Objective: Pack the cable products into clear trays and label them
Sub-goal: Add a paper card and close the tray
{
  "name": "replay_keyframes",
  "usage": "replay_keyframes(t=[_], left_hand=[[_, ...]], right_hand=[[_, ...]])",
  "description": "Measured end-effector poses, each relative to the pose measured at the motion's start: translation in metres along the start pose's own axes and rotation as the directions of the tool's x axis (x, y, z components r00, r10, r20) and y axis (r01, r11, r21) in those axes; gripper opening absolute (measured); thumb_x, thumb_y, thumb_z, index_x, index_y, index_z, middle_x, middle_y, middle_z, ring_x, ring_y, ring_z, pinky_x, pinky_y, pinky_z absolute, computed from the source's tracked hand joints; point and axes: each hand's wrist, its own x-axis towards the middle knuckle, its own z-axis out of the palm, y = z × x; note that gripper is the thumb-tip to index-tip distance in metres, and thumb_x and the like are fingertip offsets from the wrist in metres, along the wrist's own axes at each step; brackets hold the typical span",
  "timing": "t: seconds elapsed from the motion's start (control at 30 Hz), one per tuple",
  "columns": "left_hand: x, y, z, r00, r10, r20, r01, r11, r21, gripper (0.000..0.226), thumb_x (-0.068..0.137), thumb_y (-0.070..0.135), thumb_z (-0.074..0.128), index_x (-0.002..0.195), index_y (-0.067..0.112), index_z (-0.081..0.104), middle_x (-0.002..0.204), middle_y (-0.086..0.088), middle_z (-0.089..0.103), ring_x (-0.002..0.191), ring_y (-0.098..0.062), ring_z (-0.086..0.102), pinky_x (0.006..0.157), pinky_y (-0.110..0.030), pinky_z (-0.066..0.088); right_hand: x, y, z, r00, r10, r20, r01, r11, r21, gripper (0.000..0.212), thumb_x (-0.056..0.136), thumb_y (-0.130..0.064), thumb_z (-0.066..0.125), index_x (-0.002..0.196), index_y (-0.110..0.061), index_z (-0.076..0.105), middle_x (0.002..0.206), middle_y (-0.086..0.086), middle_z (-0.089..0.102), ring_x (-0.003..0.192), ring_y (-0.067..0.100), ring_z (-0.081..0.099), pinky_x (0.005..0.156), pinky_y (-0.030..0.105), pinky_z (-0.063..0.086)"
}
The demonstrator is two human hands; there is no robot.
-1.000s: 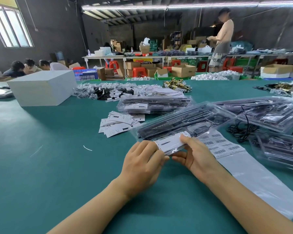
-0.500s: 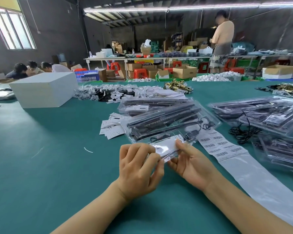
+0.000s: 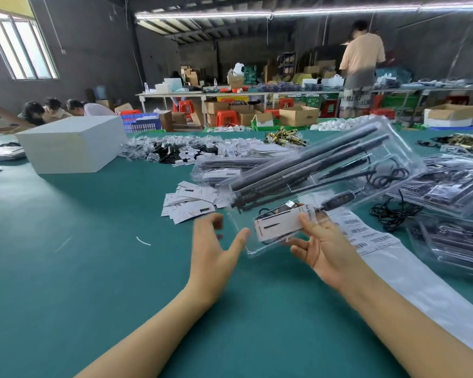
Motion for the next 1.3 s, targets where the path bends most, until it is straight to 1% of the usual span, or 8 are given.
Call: replay_keyframes(t=[0.03,0.1,0.27,0.37,0.7,0.97,1.1,1.3], left_hand=[[0.001,0.0,-0.001,0.978,-0.161,0.135,0.178,0.976,-0.124,0.028,0.085,0.033,0.07,0.1,0.013,0.057,0.103,-0.004,0.061,0.093,-0.017,0.06,0.08,-0.015,0.046],[0.003,-0.001,0.0,0.898,-0.295,0.327,0.395,0.868,-0.301,0.012,0.09,0.02,0.065,0.095,0.01,0.062,0.091,-0.008,0.067,0.078,-0.016,0.066,0.07,-0.022,0.054],[0.007,-0.001,-0.001,0.791,-0.324,0.52,0.543,0.763,-0.35,0.016,0.089,-0.002,0.057,0.104,-0.008,0.061,0.09,-0.019,0.068,0.078,-0.023,0.065,0.069,-0.029,0.054],[0.007,-0.002,-0.001,0.796,-0.326,0.51,0.531,0.78,-0.331,0.014,0.092,-0.002,0.055,0.103,-0.01,0.06,0.085,-0.017,0.066,0.077,-0.024,0.063,0.075,-0.034,0.055],[0.002,0.003,0.011,0.883,-0.335,0.329,0.423,0.871,-0.25,0.009,0.096,0.004,0.052,0.091,0.001,0.059,0.066,-0.002,0.064,0.055,-0.01,0.056,0.054,-0.023,0.05],[0.001,0.005,0.012,0.896,-0.355,0.269,0.42,0.873,-0.247,0.011,0.094,0.001,0.051,0.088,0.004,0.06,0.066,0.0,0.063,0.064,-0.015,0.056,0.05,-0.021,0.045],[0.0,0.006,0.012,0.894,-0.365,0.261,0.428,0.867,-0.254,0.014,0.091,0.003,0.051,0.083,0.009,0.06,0.061,0.004,0.064,0.065,-0.014,0.057,0.049,-0.019,0.04],[0.001,0.005,0.011,0.903,-0.344,0.257,0.411,0.866,-0.285,0.011,0.094,0.01,0.055,0.087,0.016,0.062,0.073,0.008,0.066,0.066,-0.01,0.063,0.048,-0.015,0.038]], right_hand=[[0.0,0.002,-0.001,1.0,0.008,-0.026,-0.008,1.0,0.005,0.028,0.077,-0.02,0.064,0.102,-0.01,0.053,0.1,0.016,0.07,0.057,0.023,0.068,0.042,0.023,0.053],[0.001,0.006,-0.002,0.998,0.023,-0.057,-0.023,1.0,0.005,0.028,0.076,-0.019,0.064,0.101,-0.012,0.052,0.099,0.015,0.07,0.057,0.025,0.068,0.042,0.024,0.053],[0.004,0.011,-0.003,0.999,0.019,-0.038,-0.02,0.999,-0.039,0.028,0.075,-0.021,0.065,0.102,-0.016,0.056,0.104,0.016,0.069,0.055,0.021,0.065,0.045,0.025,0.055],[0.005,0.012,-0.003,1.0,0.013,-0.007,-0.013,0.999,-0.041,0.026,0.077,-0.021,0.064,0.102,-0.016,0.056,0.105,0.017,0.069,0.055,0.02,0.066,0.047,0.025,0.056],[0.004,0.014,-0.005,1.0,0.01,0.001,-0.01,0.998,-0.059,0.027,0.079,-0.022,0.062,0.104,-0.015,0.056,0.102,0.013,0.07,0.061,0.02,0.067,0.048,0.024,0.055],[0.004,0.014,-0.003,1.0,0.01,0.01,-0.009,0.996,-0.091,0.031,0.081,-0.022,0.062,0.11,-0.012,0.055,0.106,0.015,0.07,0.064,0.018,0.067,0.05,0.023,0.055],[0.004,0.014,-0.005,1.0,0.015,0.011,-0.014,0.998,-0.068,0.018,0.087,-0.019,0.058,0.104,-0.015,0.056,0.104,0.014,0.069,0.062,0.018,0.067,0.05,0.023,0.054],[0.003,0.013,-0.004,0.999,0.023,0.029,-0.021,0.999,-0.05,0.044,0.08,-0.023,0.061,0.12,-0.006,0.053,0.111,0.017,0.067,0.067,0.016,0.067,0.053,0.022,0.055]])
